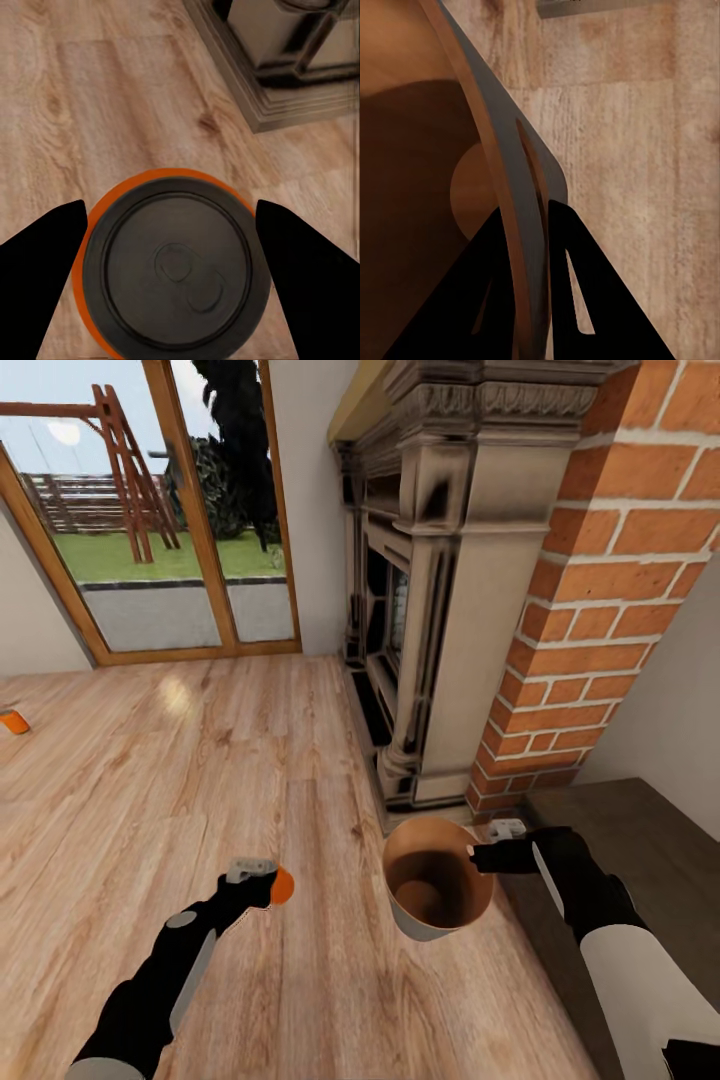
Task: Put the three can of soda from the living room inside the tash can in the kitchen.
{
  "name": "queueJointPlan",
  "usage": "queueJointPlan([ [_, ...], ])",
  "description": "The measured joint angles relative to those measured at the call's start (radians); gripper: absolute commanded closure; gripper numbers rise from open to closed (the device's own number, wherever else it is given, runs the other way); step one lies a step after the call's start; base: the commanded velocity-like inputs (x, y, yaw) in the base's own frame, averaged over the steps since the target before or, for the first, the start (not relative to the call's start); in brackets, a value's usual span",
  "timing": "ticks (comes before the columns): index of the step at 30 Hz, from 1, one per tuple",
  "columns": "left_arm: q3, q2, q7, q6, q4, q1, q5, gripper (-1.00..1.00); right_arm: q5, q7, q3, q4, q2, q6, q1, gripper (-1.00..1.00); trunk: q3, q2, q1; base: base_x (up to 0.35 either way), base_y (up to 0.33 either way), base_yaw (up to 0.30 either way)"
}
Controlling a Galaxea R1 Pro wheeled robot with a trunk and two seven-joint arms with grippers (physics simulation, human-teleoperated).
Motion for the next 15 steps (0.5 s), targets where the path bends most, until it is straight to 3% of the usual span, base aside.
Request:
queueJointPlan([
  [4,0.001,0.022,-0.046,0.089,-0.077,0.000,0.000,1.00,0.002,-0.001,0.000,0.001,0.000,-0.001,0.000,1.00,0.013,0.028,-0.015,0.000,0.000,0.000],
  [5,0.002,0.034,-0.073,0.137,-0.119,-0.001,0.002,1.00,0.002,-0.001,0.001,0.004,0.000,0.000,0.000,1.00,0.016,0.035,-0.019,0.000,0.000,0.000],
  [8,0.004,0.072,-0.179,0.311,-0.243,-0.005,0.002,1.00,0.000,0.000,0.018,0.031,0.001,0.003,0.001,1.00,0.025,0.056,-0.031,0.000,0.000,0.000],
  [11,0.003,0.130,-0.310,0.501,-0.344,-0.042,0.003,1.00,0.005,-0.002,0.033,0.052,0.001,-0.001,0.000,1.00,0.035,0.077,-0.042,0.000,0.000,0.000],
  [15,0.000,0.162,-0.442,0.632,-0.386,-0.117,0.004,1.00,-0.002,-0.001,0.047,0.058,0.001,0.002,0.000,1.00,0.047,0.105,-0.058,0.000,0.000,0.000],
])
